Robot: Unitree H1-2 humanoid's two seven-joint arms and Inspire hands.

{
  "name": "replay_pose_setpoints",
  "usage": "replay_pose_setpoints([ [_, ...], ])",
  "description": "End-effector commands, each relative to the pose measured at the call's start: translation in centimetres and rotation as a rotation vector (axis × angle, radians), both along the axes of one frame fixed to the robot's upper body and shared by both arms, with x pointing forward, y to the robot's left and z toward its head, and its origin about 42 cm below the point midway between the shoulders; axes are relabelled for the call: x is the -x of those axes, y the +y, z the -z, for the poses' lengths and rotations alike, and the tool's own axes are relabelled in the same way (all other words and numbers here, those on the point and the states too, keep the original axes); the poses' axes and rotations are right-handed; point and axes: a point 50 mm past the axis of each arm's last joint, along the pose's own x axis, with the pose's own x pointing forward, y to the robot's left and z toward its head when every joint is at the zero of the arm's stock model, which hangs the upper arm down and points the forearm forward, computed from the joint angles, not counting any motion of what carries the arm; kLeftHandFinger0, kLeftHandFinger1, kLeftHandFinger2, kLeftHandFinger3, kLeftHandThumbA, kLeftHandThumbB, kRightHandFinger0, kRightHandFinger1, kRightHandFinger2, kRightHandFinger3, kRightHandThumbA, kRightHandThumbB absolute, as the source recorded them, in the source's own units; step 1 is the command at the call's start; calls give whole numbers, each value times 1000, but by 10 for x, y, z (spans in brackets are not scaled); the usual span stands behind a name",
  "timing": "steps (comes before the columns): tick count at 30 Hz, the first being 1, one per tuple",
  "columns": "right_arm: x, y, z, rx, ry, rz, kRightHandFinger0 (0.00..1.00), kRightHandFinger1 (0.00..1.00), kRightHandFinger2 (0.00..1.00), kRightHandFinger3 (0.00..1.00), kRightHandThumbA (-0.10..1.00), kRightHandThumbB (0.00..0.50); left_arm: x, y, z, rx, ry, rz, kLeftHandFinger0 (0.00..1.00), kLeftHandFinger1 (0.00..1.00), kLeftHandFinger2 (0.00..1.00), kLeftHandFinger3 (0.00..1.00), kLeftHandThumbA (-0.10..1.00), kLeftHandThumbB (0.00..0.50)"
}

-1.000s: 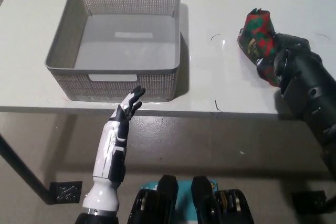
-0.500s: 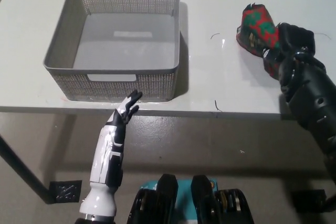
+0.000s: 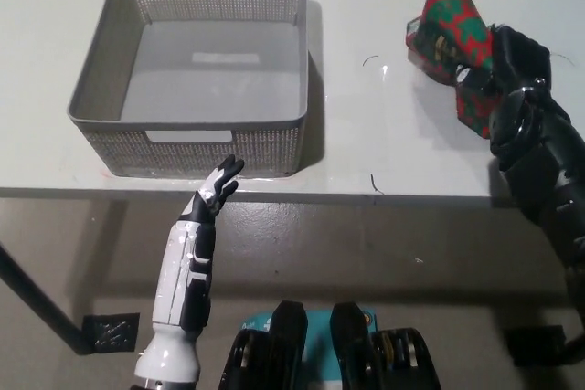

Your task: Use the right hand to pick up a bag of coffee beans on the right hand side and place it into a container on the left hand side

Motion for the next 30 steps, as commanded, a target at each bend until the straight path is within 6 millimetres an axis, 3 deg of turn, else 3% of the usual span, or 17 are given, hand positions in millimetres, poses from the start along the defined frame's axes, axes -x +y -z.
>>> replay_pose_setpoints([
  [1,-14,34,-111,-76,-315,-100,0,208,750,687,-100,219,-2,-3,-6,12,-50,19,1000,1000,1000,1000,1000,500],
  [2,-14,38,-120,-82,-338,-117,0,203,748,717,-100,243,-5,-3,-5,9,-45,17,1000,1000,1000,1000,1000,500],
  [3,-12,46,-130,-86,-353,-128,0,180,682,632,-100,268,-7,-2,-3,4,-36,12,1000,1000,1000,1000,1000,500],
  [4,-10,52,-136,-87,-366,-139,0,164,671,626,-100,254,-8,-2,-1,0,-29,10,1000,1000,1000,1000,1000,500],
  [5,-7,61,-144,-95,-389,-165,0,156,690,649,-100,244,-9,-2,1,0,-14,10,1000,1000,1000,1000,1000,500],
  [7,-1,75,-156,-121,-416,-209,0,232,769,760,-100,239,-11,-2,6,1,16,11,1000,1000,1000,1000,1000,500],
  [9,7,90,-169,-138,-450,-246,0,279,780,836,-100,228,-16,-4,11,-3,38,20,1000,1000,1000,1000,1000,500],
  [14,27,132,-194,-140,-498,-346,0,359,834,925,-100,212,-21,-1,22,-13,71,25,1000,1000,1000,1000,1000,500],
  [18,41,163,-208,-164,-523,-416,0,404,806,915,-100,225,-24,1,29,-31,90,20,1000,1000,1000,1000,1000,495],
  [23,52,204,-208,-135,-526,-474,0,378,785,900,-100,217,-23,2,37,-29,113,30,1000,1000,1000,1000,1000,500],
  [25,52,211,-206,-139,-518,-484,0,372,764,889,-100,214,-24,1,37,-31,114,32,1000,1000,1000,1000,1000,496],
  [27,53,229,-201,-173,-472,-515,0,377,723,815,-100,220,-24,-2,38,-34,106,41,1000,1000,1000,1000,1000,491],
  [30,48,242,-188,-142,-432,-517,0,388,749,868,-100,221,-23,-4,39,-37,107,49,1000,1000,1000,1000,1000,489],
])
